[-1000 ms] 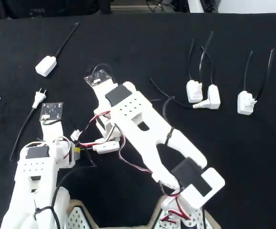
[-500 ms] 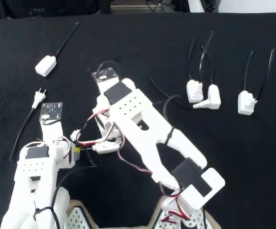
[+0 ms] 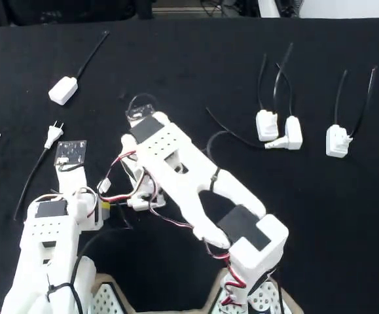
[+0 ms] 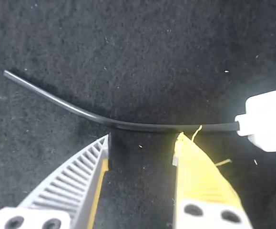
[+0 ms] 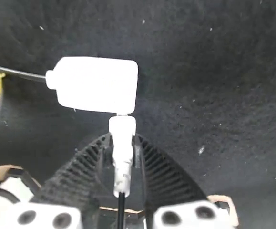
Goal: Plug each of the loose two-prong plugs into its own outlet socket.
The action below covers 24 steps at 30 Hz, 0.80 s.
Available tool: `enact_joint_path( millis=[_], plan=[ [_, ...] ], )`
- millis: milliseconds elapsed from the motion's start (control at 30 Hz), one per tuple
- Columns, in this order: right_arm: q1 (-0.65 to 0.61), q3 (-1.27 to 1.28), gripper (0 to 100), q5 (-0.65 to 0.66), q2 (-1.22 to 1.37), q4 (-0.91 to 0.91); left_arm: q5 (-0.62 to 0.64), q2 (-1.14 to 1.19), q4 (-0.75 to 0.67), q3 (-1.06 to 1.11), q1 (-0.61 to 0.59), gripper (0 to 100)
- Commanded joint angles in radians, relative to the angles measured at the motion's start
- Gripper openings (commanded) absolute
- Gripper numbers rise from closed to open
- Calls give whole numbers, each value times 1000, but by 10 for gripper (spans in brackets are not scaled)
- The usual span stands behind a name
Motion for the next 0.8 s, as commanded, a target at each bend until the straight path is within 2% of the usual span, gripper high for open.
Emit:
enact_joint_path(
  millis=[0,167,767],
  plan=[
    [12,-111,11,-71,13,43,-6,-17,-15,-4,-12,223],
    [11,-182,11,-87,48,94,-6,-17,-15,-4,-12,223],
    [66,-189,11,-104,114,37,-8,-17,-15,-4,-12,223]
  ],
)
